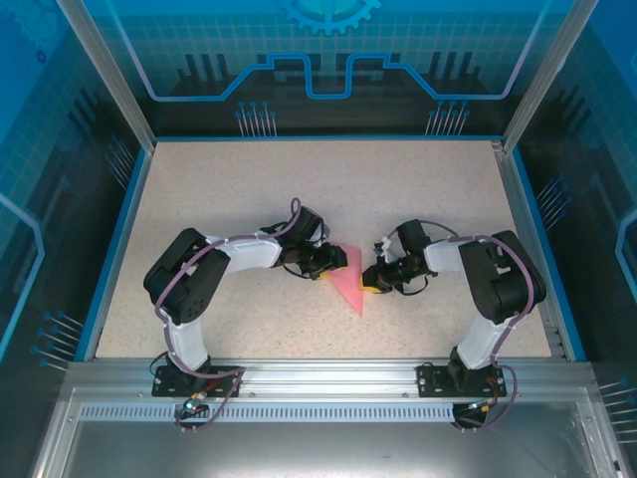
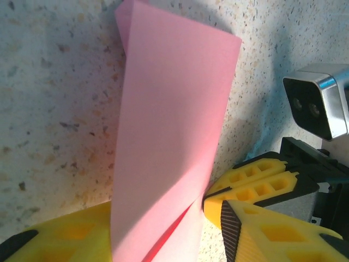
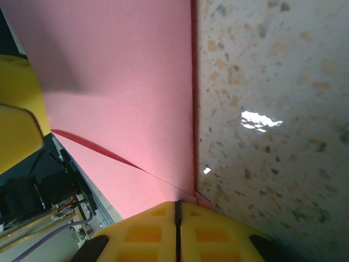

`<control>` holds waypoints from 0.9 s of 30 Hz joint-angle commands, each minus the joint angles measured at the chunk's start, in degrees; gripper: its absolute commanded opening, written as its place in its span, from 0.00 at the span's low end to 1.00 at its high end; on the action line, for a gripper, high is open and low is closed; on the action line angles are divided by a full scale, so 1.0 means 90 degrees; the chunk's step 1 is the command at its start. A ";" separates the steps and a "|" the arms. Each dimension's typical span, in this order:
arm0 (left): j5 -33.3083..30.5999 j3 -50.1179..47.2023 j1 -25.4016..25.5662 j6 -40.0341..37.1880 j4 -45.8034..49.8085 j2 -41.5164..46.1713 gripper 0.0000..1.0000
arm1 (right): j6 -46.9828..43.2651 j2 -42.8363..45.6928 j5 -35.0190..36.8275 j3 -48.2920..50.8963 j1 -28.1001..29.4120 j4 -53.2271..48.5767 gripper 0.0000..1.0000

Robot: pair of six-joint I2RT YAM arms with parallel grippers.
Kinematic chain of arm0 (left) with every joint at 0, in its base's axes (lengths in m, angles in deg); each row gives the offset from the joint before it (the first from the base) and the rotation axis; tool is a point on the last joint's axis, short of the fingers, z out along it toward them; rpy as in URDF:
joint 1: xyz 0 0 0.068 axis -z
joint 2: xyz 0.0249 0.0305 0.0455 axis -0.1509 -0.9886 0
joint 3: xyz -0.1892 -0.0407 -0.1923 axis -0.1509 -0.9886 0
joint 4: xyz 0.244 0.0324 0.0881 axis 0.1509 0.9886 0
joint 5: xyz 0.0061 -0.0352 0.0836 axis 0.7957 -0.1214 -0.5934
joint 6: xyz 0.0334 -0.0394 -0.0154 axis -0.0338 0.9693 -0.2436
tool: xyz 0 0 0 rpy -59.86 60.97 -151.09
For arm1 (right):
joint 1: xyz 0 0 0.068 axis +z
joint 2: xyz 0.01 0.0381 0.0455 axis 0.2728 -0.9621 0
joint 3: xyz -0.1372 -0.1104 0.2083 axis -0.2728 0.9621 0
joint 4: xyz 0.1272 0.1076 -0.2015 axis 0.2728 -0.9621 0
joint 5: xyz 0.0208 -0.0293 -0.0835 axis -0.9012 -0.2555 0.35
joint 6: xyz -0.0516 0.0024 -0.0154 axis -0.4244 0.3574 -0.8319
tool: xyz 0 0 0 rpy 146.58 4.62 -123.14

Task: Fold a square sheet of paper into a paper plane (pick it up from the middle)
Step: Fold the wing for the fifth time at the center of the table.

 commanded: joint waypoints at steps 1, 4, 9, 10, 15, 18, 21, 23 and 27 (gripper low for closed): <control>0.0529 0.0262 -0.0089 -0.0387 0.0000 -0.0157 0.47 | -0.0121 -0.0522 0.0660 0.0017 0.0074 0.0125 0.08; 0.0655 0.0275 -0.0196 -0.0476 0.0001 -0.0164 0.43 | -0.0140 -0.0529 0.0684 -0.0012 0.0082 0.0103 0.08; 0.0836 0.0487 -0.0256 -0.0611 0.0189 -0.0383 0.32 | -0.0198 -0.0454 0.0718 -0.0072 0.0077 -0.0011 0.08; 0.0874 0.0508 -0.0250 -0.0604 0.0187 -0.0427 0.30 | -0.0202 -0.0425 0.0727 -0.0085 0.0082 -0.0028 0.08; 0.0805 0.0420 -0.0248 -0.0436 0.0136 -0.0385 0.17 | -0.0267 -0.0087 0.0769 -0.0178 0.0102 -0.0249 0.09; 0.0706 0.0324 -0.0214 -0.0253 0.0051 -0.0293 0.08 | -0.0388 0.0352 0.1026 -0.0276 0.0205 -0.0576 0.10; 0.0583 0.0327 -0.0137 -0.0110 0.0042 -0.0239 0.04 | -0.0527 0.0932 0.1674 -0.0326 0.0412 -0.0941 0.11; 0.0430 0.0334 -0.0089 0.0038 0.0080 -0.0199 0.02 | -0.0561 0.1475 0.2428 -0.0253 0.0633 -0.1133 0.16; 0.0328 0.0305 -0.0037 0.0252 0.0046 -0.0170 0.01 | -0.0695 0.2512 0.3990 -0.0097 0.1327 -0.1462 0.26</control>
